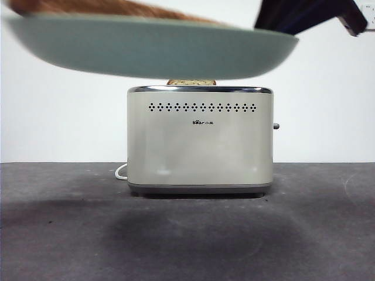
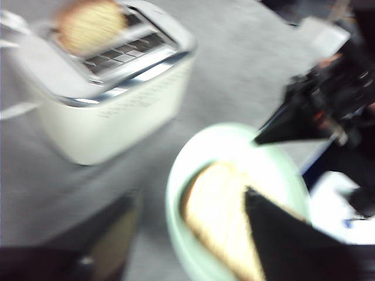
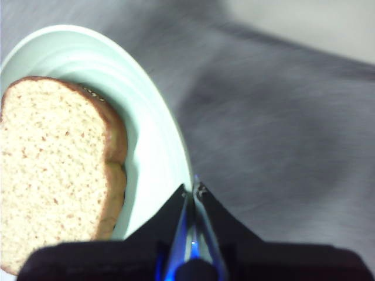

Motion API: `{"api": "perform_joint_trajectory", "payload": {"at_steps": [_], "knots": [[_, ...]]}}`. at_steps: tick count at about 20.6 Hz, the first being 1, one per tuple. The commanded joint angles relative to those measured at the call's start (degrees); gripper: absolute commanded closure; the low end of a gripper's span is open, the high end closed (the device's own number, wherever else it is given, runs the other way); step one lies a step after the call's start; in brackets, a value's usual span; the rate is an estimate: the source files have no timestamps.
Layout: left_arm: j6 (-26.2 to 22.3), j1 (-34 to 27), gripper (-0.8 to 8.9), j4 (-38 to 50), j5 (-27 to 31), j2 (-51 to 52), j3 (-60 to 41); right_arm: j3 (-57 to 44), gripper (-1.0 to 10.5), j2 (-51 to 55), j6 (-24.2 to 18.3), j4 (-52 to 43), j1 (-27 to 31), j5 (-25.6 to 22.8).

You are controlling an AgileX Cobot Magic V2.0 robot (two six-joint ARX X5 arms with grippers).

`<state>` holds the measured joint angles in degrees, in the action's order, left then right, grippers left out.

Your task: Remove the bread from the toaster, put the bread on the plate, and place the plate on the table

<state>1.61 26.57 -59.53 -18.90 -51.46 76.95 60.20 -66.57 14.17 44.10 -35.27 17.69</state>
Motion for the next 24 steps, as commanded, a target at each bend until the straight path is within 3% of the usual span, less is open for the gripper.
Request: {"api": "perform_joint_trajectory", "payload": {"at_steps": [1, 6, 9, 24], "knots": [[-2.2, 0.0, 8.22, -0.5, 2.1, 2.0, 0.0, -0.1, 9.6, 0.3, 0.2, 0.9, 5.0, 0.4], [-3.9, 0.0, 8.22, -1.3, 11.6, 6.6, 0.0, -0.1, 9.6, -0.2, -4.3, 5.7, 17.1, 0.4], [-4.7, 0.0, 8.22, -1.6, 15.4, 8.3, 0.0, -0.1, 9.6, -2.3, -6.4, 7.5, 20.8, 0.3], [-4.7, 0.0, 8.22, -3.7, 15.9, 8.9, 0.0, -0.1, 9.6, -19.9, -10.2, 4.1, 21.5, 0.4]]}}
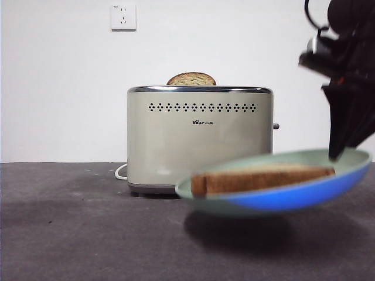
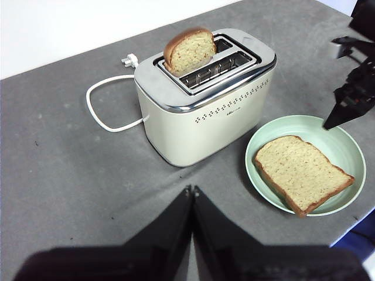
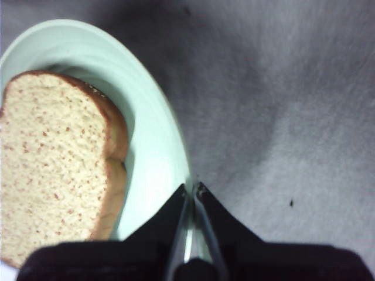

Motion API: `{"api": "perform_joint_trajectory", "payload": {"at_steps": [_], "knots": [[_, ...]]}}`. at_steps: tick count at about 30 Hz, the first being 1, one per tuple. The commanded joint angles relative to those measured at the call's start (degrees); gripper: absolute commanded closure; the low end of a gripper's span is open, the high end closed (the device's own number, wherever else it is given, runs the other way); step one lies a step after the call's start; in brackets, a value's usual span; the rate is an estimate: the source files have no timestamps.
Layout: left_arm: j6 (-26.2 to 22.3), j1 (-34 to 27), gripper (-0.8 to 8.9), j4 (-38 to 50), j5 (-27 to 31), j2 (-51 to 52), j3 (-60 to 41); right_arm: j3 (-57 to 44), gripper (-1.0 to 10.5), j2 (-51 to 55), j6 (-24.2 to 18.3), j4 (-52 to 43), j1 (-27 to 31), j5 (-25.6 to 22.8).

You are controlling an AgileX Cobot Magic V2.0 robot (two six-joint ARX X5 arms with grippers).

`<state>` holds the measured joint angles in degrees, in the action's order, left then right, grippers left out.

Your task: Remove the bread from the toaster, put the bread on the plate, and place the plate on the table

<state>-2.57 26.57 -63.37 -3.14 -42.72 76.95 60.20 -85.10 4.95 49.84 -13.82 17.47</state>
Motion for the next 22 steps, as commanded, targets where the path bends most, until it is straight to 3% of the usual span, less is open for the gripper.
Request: {"api": "perform_joint_trajectory", "payload": {"at_steps": [1, 22], "knots": [[-0.5, 0.0, 8.22, 0.1, 0.1, 0.1, 0.0, -0.1, 9.6, -2.1, -1.0, -2.5, 0.0, 0.6], [0.0, 0.0, 8.22, -0.1, 0.1, 0.1, 0.0, -1.6, 9.6, -9.9, -7.0, -6.6, 5.6, 0.4]]}}
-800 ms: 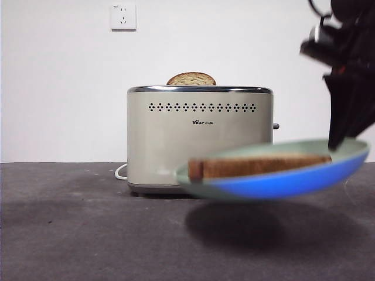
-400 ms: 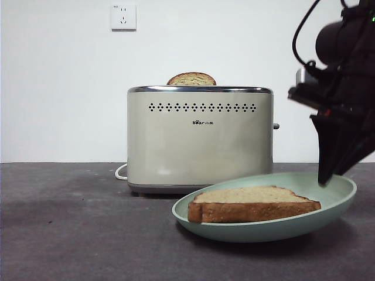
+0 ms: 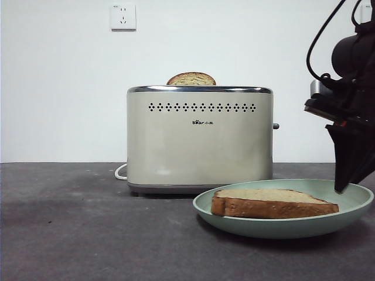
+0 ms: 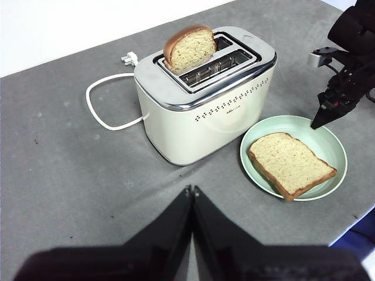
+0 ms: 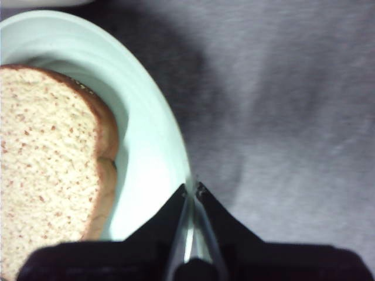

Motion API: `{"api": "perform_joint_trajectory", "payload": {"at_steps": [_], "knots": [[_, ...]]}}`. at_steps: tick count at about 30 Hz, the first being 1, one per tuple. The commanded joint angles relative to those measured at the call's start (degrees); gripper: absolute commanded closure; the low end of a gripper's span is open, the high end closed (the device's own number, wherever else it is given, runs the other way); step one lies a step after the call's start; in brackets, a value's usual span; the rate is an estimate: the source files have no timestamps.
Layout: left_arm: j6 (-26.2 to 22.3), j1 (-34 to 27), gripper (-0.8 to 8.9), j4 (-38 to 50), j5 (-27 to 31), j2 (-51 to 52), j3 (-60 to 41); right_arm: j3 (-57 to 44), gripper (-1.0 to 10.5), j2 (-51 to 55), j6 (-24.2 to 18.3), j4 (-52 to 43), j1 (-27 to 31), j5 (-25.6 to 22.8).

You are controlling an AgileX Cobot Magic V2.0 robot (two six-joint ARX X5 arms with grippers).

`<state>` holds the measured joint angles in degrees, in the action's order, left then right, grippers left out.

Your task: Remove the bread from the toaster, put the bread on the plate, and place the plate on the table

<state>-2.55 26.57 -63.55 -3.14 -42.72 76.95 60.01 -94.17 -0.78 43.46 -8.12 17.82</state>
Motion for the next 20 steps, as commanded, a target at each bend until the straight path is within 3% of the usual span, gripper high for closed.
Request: {"api": "perform_joint_trajectory", "payload": {"at_steps": [1, 7, 8, 13, 20], "knots": [[-0.1, 0.0, 8.22, 0.1, 0.1, 0.1, 0.0, -1.8, 9.6, -0.9, -1.6, -0.2, -0.1, 0.0], [-0.1, 0.0, 8.22, 0.1, 0.1, 0.1, 0.0, -5.9, 9.4, -1.0, -1.7, -4.1, -0.2, 0.0], [0.0, 0.0, 8.22, 0.1, 0.0, 0.1, 0.0, -6.0, 9.1, -1.0, -1.7, -4.2, -0.2, 0.0], [0.0, 0.0, 8.22, 0.1, 0.0, 0.1, 0.0, -6.0, 5.5, 0.0, -1.2, -4.2, -0.2, 0.1], [-0.1, 0.0, 8.22, 0.0, 0.0, 0.1, 0.0, -6.0, 5.0, 7.1, -1.2, -3.6, -0.2, 0.2]]}}
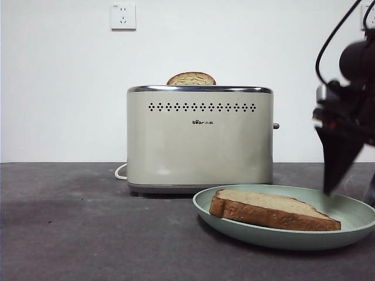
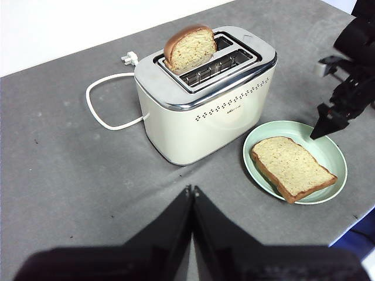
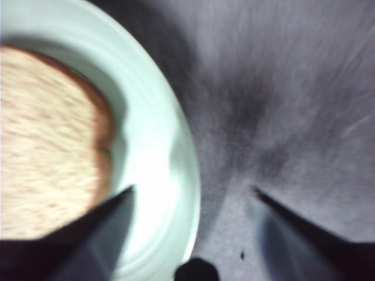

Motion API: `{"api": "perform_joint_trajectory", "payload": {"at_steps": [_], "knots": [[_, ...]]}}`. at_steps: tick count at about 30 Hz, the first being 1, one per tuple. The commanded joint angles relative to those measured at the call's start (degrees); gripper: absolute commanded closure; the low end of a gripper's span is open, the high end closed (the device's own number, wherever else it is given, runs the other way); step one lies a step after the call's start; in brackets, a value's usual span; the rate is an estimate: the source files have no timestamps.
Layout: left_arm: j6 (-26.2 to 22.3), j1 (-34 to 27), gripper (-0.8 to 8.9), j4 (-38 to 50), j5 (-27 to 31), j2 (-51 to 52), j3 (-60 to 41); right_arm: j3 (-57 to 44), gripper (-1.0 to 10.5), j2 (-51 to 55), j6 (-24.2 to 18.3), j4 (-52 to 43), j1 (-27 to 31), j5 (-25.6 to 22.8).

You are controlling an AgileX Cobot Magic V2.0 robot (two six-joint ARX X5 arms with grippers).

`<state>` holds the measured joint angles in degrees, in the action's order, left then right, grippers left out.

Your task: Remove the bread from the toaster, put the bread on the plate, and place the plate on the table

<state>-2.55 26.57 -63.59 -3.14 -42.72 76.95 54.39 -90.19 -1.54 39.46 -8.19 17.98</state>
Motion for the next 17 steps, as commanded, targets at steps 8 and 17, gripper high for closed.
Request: {"api": "perform_joint_trajectory", "payload": {"at_steps": [8, 17], "knots": [[-0.1, 0.0, 8.22, 0.1, -0.1, 0.1, 0.0, -0.3, 5.1, 21.8, -0.5, 8.4, -2.0, 0.9], [-0.1, 0.0, 8.22, 0.1, -0.2, 0.1, 0.0, -0.3, 6.4, 43.3, -0.4, 14.1, -7.1, 12.6]]}}
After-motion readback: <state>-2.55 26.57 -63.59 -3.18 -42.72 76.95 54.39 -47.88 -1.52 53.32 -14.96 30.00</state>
